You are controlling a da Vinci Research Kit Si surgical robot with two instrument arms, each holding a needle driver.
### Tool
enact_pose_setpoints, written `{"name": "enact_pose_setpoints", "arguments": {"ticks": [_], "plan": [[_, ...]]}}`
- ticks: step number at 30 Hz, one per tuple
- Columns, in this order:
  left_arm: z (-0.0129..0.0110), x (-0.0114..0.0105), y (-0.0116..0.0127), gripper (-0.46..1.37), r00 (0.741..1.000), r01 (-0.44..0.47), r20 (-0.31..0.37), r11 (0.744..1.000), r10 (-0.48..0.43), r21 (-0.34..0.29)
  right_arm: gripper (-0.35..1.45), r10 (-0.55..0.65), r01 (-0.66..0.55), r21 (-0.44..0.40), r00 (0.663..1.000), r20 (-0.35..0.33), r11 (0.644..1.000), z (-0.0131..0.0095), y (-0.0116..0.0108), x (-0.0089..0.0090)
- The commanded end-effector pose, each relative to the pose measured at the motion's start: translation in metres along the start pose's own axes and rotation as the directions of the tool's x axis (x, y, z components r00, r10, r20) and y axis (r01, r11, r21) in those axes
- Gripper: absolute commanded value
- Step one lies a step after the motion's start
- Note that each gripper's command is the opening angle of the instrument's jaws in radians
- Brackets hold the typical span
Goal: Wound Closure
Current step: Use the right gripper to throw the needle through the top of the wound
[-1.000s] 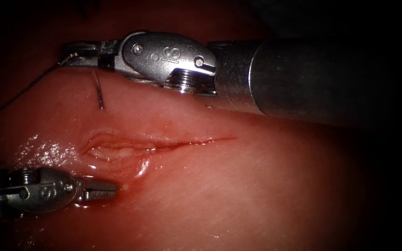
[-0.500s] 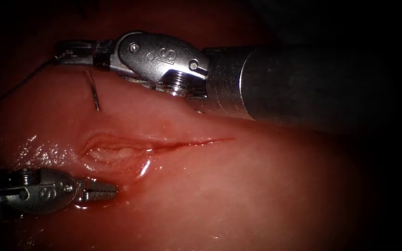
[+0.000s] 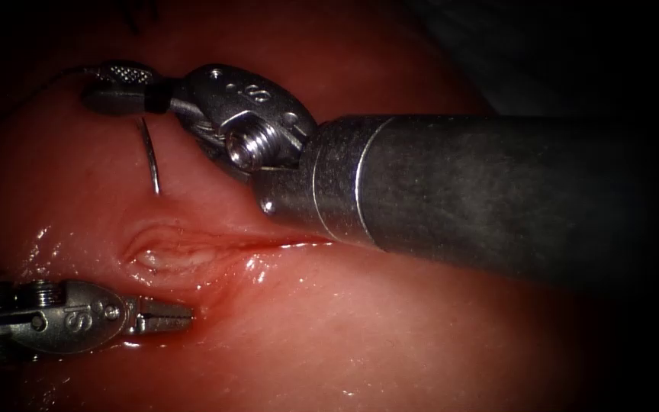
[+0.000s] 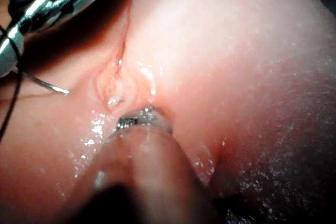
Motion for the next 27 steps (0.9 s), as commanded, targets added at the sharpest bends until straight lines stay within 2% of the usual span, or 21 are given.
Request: {"name": "enact_pose_setpoints", "arguments": {"ticks": [1,5,13,17,22,27], "plan": [[0.0000,0.0000,0.0000,-0.35,1.000,0.000,0.000,1.000,0.000,-0.010,-0.35,0.054,-0.054,0.006,0.998,0.021,0.999,0.0004,-0.0004,-0.0001],[0.0000,0.0000,0.0000,-0.35,1.000,0.000,0.000,1.000,0.000,-0.010,-0.35,0.170,-0.169,-0.019,0.984,0.060,0.985,0.0008,-0.0013,-0.0008],[-0.0001,0.0000,0.0000,-0.35,1.000,0.000,0.000,1.000,0.000,-0.010,-0.35,0.295,-0.292,-0.043,0.951,0.097,0.955,0.0009,-0.0020,-0.0023],[-0.0001,-0.0001,0.0000,-0.35,1.000,0.000,0.000,1.000,0.000,-0.010,-0.35,0.381,-0.370,-0.095,0.912,0.151,0.924,0.0004,-0.0024,-0.0034],[-0.0002,-0.0001,-0.0001,-0.35,1.000,-0.001,0.000,1.000,0.001,-0.009,-0.35,0.461,-0.450,-0.100,0.870,0.172,0.887,0.0000,-0.0032,-0.0046],[-0.0003,-0.0002,-0.0002,-0.35,1.000,-0.001,0.000,1.000,0.001,-0.010,-0.35,0.509,-0.498,-0.111,0.821,0.258,0.860,-0.0007,-0.0044,-0.0068]]}}
